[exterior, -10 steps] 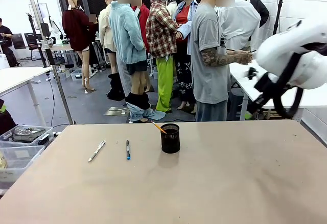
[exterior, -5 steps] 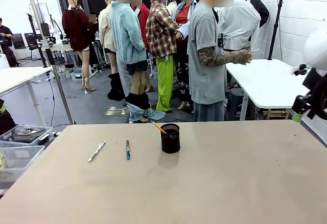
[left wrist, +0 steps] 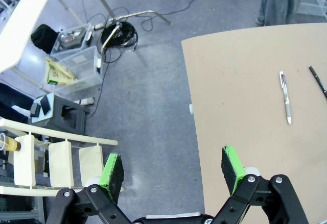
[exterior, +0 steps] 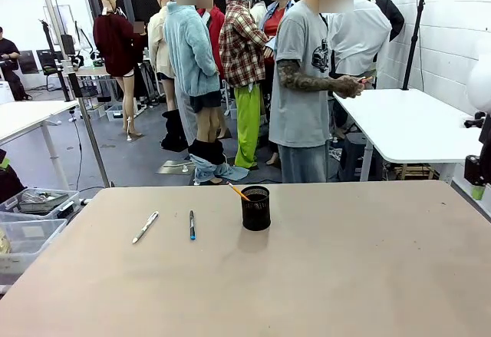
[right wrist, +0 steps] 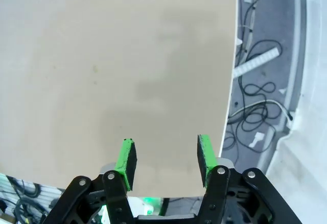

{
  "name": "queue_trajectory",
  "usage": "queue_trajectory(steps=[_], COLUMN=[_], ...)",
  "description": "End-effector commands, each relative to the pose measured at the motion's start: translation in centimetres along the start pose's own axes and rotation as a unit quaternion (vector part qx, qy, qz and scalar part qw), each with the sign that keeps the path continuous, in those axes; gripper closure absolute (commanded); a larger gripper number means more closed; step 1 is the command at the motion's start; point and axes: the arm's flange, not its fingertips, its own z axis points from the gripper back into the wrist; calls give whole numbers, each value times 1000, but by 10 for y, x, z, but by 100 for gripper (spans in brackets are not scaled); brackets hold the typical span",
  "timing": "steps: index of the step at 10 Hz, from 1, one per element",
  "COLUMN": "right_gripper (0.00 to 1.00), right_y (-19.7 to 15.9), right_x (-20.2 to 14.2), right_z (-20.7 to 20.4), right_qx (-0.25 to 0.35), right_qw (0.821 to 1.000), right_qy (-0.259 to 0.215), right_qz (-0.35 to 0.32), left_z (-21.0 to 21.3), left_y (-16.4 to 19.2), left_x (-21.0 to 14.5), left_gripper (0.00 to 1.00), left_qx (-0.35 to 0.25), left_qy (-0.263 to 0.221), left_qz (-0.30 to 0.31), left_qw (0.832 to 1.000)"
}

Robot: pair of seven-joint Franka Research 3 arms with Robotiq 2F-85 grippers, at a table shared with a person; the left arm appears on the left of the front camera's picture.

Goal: Place the pens into the pen holder.
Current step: Pick up a writing instrument from the table and place it into the Pen holder.

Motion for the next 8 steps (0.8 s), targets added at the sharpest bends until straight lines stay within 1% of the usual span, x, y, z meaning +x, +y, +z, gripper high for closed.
queue_trajectory(steps=[1,2,3,5,6,7,8], right_gripper=[39,39,39,39,39,39,39], right_y=[9,9,9,9,9,9,9], right_x=[2,2,2,2,2,2,2], right_z=[4,4,4,4,4,4,4], right_qx=[4,4,4,4,4,4,4], right_qw=[1000,1000,1000,1000,1000,1000,1000], right_qy=[-6,-6,-6,-6,-6,-6,-6], right_qz=[12,12,12,12,12,12,12], left_z=[0,0,-6,-21,-36,-58,-82], left_y=[1,0,-33,-100,-123,-142,-159], left_x=[-1,0,28,72,90,105,115], left_gripper=[0,0,0,0,0,0,0], left_qx=[2,0,-19,-79,-103,-103,-128], left_qy=[1,0,-18,-17,7,29,55], left_qz=[-1,0,-15,-94,-113,-112,-91], left_qw=[1000,1000,1000,992,988,988,986])
